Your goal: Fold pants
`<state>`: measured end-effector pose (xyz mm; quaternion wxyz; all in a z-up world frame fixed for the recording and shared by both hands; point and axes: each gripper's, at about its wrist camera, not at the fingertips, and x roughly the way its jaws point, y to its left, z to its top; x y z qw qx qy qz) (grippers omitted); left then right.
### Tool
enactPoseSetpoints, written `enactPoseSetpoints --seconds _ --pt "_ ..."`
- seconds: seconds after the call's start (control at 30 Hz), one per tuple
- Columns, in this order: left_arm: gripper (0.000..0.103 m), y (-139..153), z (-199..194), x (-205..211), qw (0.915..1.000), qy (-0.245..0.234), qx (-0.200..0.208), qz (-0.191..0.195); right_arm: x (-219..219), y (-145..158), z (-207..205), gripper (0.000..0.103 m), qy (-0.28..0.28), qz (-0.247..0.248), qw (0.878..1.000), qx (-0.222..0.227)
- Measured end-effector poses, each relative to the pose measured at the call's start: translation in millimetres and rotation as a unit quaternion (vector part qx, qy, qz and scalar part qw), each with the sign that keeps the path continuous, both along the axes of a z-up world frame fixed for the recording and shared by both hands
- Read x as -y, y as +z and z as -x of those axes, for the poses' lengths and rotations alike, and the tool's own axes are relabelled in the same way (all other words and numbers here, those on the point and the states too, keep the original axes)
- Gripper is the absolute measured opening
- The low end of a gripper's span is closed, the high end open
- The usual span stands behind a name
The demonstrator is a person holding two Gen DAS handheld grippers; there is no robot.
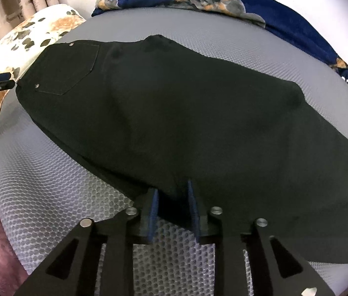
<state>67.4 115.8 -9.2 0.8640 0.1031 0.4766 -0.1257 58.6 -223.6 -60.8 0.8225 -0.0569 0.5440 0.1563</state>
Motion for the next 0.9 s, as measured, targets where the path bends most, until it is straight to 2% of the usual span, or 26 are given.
enactPoseSetpoints --seconds 0.13,0.23,0.27,0.37,0.47,0.53,0.6,0.67,0.77,0.9 --pt "0.061 12 4 56 0.9954 -0.084 0.013 0.044 6 2 -6 0.022 -0.014 -0.030 0.999 -0.005" --pt "0.061 10 3 114 0.9849 -0.161 0.011 0.063 10 6 -11 0.022 -0.027 -0.051 0.998 -0.008" --pt "0.061 11 5 128 0.9823 -0.176 0.010 0.063 11 7 -12 0.022 -0.030 -0.057 0.998 -0.008" --pt "0.061 4 10 184 0.9670 -0.247 0.012 0.060 14 11 -13 0.022 -0.040 -0.075 0.996 -0.008" --pt "0.061 -7 9 223 0.9563 -0.289 0.007 0.041 17 13 -14 0.022 -0.047 -0.087 0.995 -0.006" --pt "0.060 -13 9 239 0.9526 -0.303 0.005 0.030 18 14 -13 0.022 -0.046 -0.089 0.995 -0.002" --pt "0.055 -21 9 253 0.9494 -0.313 -0.001 0.017 19 15 -12 0.022 -0.046 -0.092 0.995 -0.001" --pt "0.031 -29 11 262 0.9453 -0.325 -0.016 0.015 22 16 -12 0.022 -0.047 -0.098 0.994 0.001" --pt "0.010 -35 13 274 0.9433 -0.330 -0.029 0.017 24 16 -13 0.022 -0.046 -0.104 0.994 0.001" --pt "0.006 -35 12 276 0.9479 -0.316 -0.030 0.024 34 20 -9 0.029 -0.054 -0.106 0.993 0.001"
